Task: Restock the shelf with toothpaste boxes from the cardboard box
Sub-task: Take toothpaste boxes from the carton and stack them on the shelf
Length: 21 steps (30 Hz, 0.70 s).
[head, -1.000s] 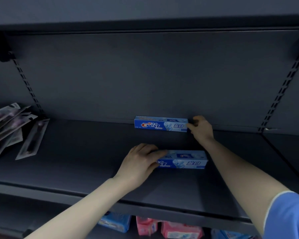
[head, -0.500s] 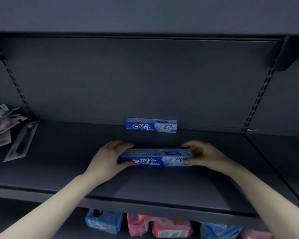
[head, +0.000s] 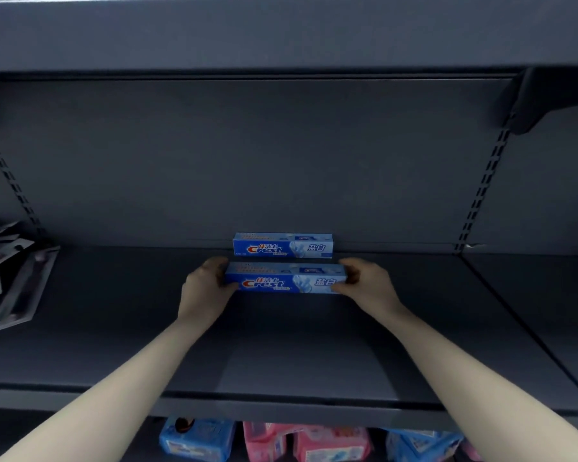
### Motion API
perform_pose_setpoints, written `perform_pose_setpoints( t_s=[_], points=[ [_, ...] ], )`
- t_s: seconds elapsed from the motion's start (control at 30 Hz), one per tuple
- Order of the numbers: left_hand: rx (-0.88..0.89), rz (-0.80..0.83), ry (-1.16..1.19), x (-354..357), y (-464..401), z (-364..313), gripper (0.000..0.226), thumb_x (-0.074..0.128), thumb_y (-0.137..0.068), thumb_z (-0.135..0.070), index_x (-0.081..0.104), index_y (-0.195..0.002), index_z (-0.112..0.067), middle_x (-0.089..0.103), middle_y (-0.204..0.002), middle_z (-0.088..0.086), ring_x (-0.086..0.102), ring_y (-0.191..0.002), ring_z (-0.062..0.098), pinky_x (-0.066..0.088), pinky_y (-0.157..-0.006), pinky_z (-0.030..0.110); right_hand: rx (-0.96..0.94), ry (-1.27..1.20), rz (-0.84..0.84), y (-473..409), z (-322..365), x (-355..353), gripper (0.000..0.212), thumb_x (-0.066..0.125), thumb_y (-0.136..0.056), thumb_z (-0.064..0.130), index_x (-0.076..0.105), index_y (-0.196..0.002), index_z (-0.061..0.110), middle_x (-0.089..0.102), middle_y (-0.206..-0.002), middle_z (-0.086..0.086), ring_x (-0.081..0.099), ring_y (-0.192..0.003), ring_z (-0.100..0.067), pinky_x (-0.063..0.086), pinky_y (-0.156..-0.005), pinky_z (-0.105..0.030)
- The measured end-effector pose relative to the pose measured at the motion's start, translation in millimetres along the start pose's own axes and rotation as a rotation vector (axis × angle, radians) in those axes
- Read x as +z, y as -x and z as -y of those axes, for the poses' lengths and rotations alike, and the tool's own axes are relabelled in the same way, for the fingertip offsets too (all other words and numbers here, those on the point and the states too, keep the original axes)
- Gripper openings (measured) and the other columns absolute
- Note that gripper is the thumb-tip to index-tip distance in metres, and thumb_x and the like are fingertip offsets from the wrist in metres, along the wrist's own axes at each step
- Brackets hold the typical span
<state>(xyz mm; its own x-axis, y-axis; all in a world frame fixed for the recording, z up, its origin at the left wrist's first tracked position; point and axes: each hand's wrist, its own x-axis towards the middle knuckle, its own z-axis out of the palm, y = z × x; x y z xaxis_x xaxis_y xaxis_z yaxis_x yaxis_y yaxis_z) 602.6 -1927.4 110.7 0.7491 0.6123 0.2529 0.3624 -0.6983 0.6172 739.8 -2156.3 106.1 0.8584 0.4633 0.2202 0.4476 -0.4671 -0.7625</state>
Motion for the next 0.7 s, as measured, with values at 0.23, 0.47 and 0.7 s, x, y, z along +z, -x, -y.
perform_pose_setpoints(
  t_s=[0.23, 0.47, 0.7],
  points=[
    [-0.11, 0.002, 0.105, 12.8, -39.4, -10.2, 0.042, 0.066, -0.083, -0.012, 0.056, -0.124, -0.011, 0.061, -0.122, 0.007, 0.057, -0.112, 0.022, 0.04, -0.082, 0.023, 0.08, 0.022, -0.116, -31.9, -0.4, 15.6, 0.049, 0.069, -0.08, 0.009, 0.054, -0.126, 0.009, 0.066, -0.115, -0.007, 0.061, -0.106, -0.021, 0.046, -0.088, -0.027],
    [-0.153, 0.008, 0.191, 24.1, -52.7, -10.5, 0.04, 0.065, -0.082, -0.011, 0.056, -0.121, -0.011, 0.066, -0.112, 0.007, 0.06, -0.104, 0.023, 0.044, -0.08, 0.028, 0.095, 0.106, -0.143, -48.9, 0.3, 24.2, 0.048, 0.063, -0.083, 0.006, 0.049, -0.129, 0.011, 0.064, -0.115, -0.01, 0.059, -0.107, -0.026, 0.046, -0.086, -0.031],
    [-0.157, 0.005, 0.19, 28.4, -55.9, -11.6, 0.045, 0.063, -0.084, -0.01, 0.053, -0.127, -0.01, 0.06, -0.121, 0.008, 0.057, -0.108, 0.023, 0.042, -0.081, 0.027, 0.107, 0.093, -0.185, -52.8, -0.9, 30.6, 0.046, 0.059, -0.084, 0.004, 0.049, -0.128, 0.012, 0.065, -0.112, -0.008, 0.059, -0.105, -0.025, 0.046, -0.084, -0.03]
  ],
)
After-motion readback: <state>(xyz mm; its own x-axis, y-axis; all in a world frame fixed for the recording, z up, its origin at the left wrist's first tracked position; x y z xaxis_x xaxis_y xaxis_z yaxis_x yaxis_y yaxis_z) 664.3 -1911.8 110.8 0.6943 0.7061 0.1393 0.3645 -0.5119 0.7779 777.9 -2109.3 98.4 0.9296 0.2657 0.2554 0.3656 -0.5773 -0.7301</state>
